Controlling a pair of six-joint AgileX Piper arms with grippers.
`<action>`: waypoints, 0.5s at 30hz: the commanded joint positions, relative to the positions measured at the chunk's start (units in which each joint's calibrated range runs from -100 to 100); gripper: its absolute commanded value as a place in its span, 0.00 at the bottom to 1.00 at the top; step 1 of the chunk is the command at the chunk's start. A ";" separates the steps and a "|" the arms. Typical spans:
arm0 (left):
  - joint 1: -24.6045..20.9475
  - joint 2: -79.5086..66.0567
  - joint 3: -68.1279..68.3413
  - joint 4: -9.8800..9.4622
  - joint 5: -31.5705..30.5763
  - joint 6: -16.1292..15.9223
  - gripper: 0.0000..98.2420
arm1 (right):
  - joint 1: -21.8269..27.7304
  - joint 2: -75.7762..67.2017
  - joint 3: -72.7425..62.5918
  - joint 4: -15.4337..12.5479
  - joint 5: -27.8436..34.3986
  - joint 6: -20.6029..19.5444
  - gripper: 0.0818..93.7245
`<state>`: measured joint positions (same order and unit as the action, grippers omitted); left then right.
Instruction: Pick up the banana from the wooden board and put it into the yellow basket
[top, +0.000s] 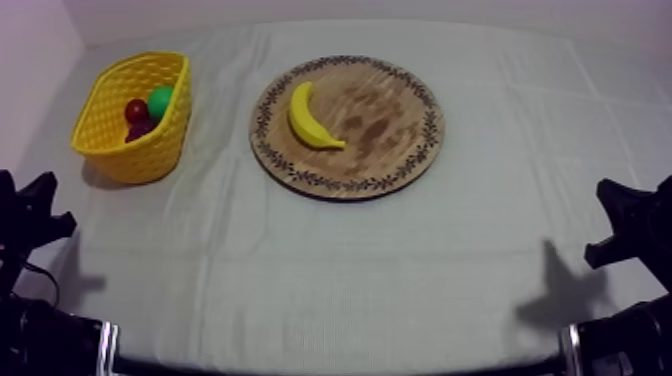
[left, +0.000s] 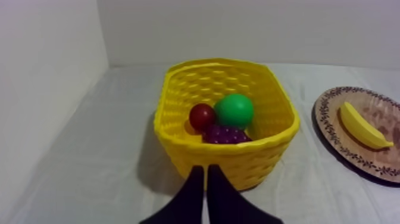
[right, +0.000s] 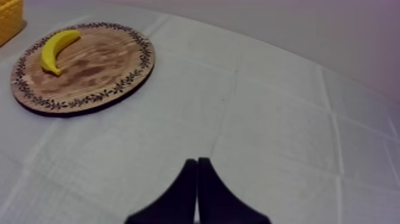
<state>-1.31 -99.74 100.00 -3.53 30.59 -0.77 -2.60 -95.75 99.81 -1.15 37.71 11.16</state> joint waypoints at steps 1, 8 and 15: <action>-1.19 -0.01 -0.11 1.60 3.12 -2.96 0.00 | 0.00 0.00 -0.03 0.00 -0.05 0.05 0.00; -1.19 -0.01 -0.11 1.60 3.12 -3.16 0.00 | 0.00 0.00 -0.03 0.00 -0.05 0.05 0.00; -1.19 -0.01 -0.15 1.55 3.12 -3.06 0.00 | 0.00 0.00 -0.03 0.00 -0.05 0.05 0.00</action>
<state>-2.50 -99.74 99.91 -1.96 33.70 -3.84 -2.60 -95.75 99.81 -1.15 37.55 11.19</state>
